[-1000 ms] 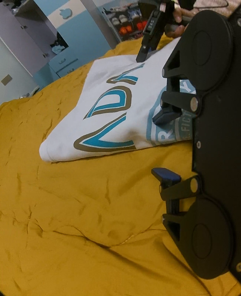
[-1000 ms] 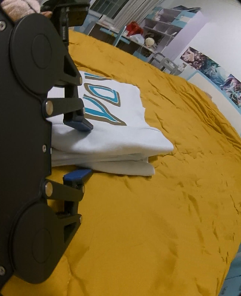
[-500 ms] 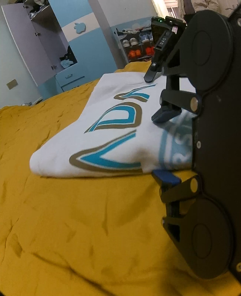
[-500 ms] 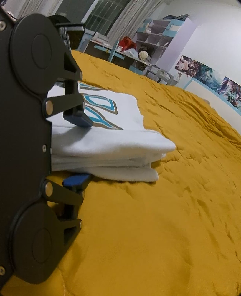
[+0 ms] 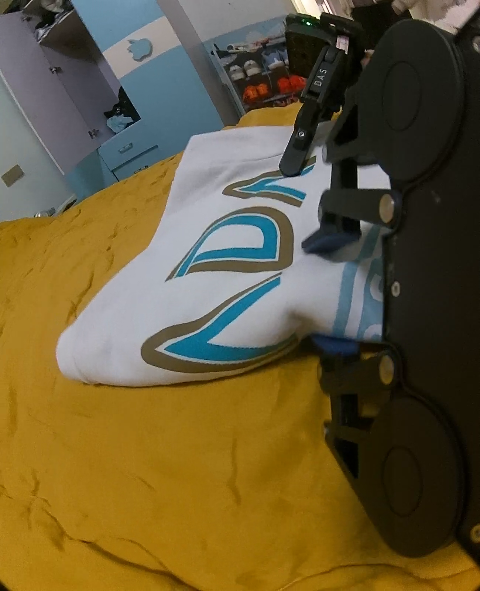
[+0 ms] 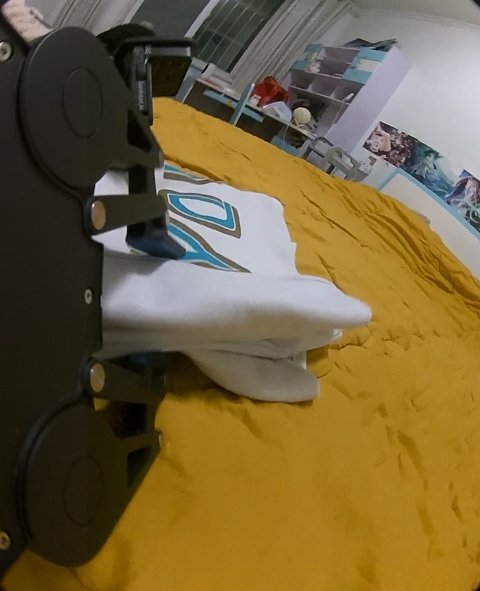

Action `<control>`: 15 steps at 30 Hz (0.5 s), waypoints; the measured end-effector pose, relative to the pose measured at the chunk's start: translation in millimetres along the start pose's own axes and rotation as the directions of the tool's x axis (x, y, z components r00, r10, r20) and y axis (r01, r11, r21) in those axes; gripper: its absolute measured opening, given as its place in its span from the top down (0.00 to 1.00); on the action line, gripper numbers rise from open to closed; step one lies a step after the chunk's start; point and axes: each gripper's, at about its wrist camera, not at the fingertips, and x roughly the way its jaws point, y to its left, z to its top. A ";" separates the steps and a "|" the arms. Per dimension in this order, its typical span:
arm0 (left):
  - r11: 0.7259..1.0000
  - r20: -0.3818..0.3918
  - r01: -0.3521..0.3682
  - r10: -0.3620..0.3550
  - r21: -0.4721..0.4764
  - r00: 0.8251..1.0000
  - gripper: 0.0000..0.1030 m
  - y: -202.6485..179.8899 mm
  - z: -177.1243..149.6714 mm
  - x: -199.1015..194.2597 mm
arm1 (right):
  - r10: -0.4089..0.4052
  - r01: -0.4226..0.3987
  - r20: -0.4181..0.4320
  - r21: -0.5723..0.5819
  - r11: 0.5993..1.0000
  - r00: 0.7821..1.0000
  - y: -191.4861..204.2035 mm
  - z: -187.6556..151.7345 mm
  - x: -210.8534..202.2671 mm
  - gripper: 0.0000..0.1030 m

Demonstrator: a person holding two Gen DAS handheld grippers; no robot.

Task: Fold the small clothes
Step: 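Grasp the folded side with the right tool and lift it toward the left tool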

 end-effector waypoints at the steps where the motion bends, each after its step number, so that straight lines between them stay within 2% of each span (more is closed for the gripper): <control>1: 1.000 0.003 -0.006 0.006 0.005 1.000 0.64 -1.2 -0.5 -0.5 | -0.001 0.001 0.000 -0.010 1.000 1.000 1.1 0.6 0.3 0.63; 5: 0.999 0.015 -0.028 0.028 0.018 0.999 0.70 -6.5 -2.5 -3.8 | -0.015 0.016 0.009 -0.044 0.999 1.000 7.5 2.1 0.9 0.67; 15: 0.998 0.043 -0.055 0.054 0.035 0.998 0.75 -18.1 -5.5 -11.8 | -0.023 0.024 0.032 -0.054 0.998 0.999 15.3 6.4 -4.2 0.72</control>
